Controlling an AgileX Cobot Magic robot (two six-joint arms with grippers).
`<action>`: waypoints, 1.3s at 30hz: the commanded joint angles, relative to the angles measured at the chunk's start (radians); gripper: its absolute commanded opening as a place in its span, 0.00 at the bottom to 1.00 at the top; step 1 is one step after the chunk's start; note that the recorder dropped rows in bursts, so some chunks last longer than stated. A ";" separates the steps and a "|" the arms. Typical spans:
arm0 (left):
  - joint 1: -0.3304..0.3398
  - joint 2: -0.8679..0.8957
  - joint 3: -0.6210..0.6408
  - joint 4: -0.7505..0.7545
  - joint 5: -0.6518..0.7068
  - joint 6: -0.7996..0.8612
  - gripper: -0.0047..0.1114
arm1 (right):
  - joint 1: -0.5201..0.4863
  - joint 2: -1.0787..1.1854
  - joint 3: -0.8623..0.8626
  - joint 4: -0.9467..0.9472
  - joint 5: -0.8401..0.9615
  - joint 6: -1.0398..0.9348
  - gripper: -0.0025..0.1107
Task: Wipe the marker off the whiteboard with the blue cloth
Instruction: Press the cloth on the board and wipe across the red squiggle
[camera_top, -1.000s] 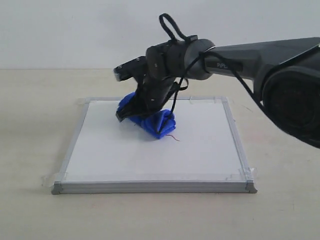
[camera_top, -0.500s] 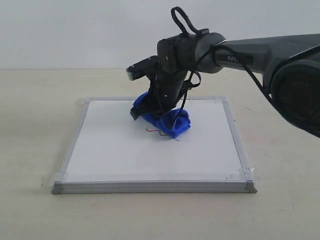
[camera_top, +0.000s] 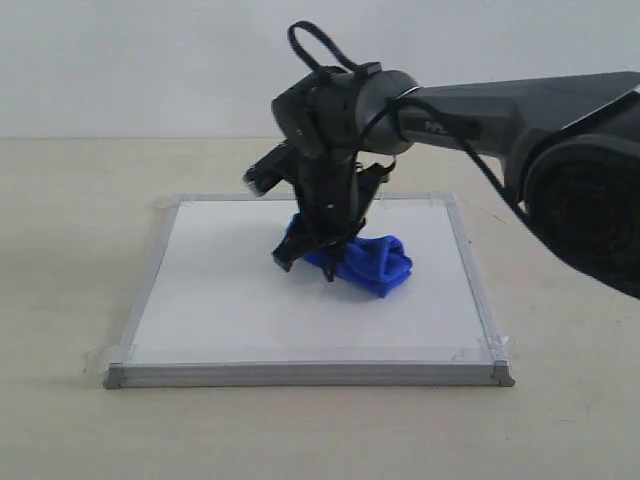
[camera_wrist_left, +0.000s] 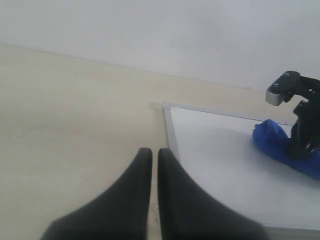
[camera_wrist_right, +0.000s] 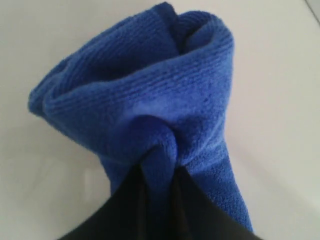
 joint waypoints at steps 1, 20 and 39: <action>0.003 -0.004 0.004 0.004 0.000 -0.001 0.08 | -0.082 0.029 0.022 0.004 0.149 0.031 0.02; 0.003 -0.004 0.004 0.004 0.000 -0.001 0.08 | 0.017 0.029 0.022 -0.039 0.150 -0.096 0.02; 0.003 -0.004 0.004 0.004 0.000 -0.001 0.08 | 0.029 0.019 0.096 0.235 0.150 -0.197 0.02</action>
